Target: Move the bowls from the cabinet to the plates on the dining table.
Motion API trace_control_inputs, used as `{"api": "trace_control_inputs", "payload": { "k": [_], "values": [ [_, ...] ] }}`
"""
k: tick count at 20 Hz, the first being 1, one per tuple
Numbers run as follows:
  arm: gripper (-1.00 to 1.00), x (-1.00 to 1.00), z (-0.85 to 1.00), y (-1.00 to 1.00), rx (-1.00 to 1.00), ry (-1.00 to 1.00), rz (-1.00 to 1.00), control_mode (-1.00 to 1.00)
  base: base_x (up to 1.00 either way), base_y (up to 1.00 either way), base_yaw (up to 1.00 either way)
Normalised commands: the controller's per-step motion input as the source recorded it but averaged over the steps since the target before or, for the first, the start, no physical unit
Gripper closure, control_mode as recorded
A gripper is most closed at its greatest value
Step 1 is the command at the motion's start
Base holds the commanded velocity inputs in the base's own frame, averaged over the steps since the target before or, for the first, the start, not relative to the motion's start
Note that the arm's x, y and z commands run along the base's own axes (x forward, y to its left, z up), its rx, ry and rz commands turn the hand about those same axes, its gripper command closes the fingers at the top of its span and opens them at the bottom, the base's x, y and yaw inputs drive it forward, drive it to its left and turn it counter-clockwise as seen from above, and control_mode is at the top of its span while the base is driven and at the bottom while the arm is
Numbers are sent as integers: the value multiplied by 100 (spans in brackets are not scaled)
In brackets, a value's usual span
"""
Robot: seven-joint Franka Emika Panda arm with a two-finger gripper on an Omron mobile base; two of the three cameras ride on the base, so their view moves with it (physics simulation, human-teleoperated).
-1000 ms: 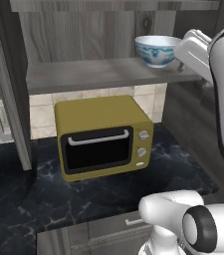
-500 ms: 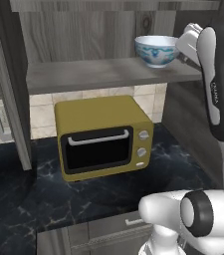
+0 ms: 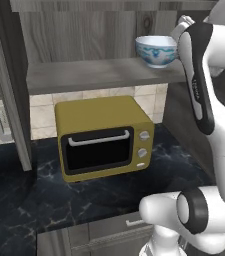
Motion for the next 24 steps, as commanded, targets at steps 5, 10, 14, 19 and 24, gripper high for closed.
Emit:
{"api": "trace_control_inputs", "payload": {
  "k": [5,10,14,19,24],
  "values": [
    [-100,5,1,-2,0,-23,-8,-100,0,0,0],
    [-100,24,3,-23,11,-2,0,-100,0,0,0],
    [-100,23,2,-34,15,9,1,-100,0,0,0],
    [-100,28,0,-22,10,12,0,-100,0,0,0],
    [-100,42,0,-13,5,5,0,-100,0,0,0]
  ]
}}
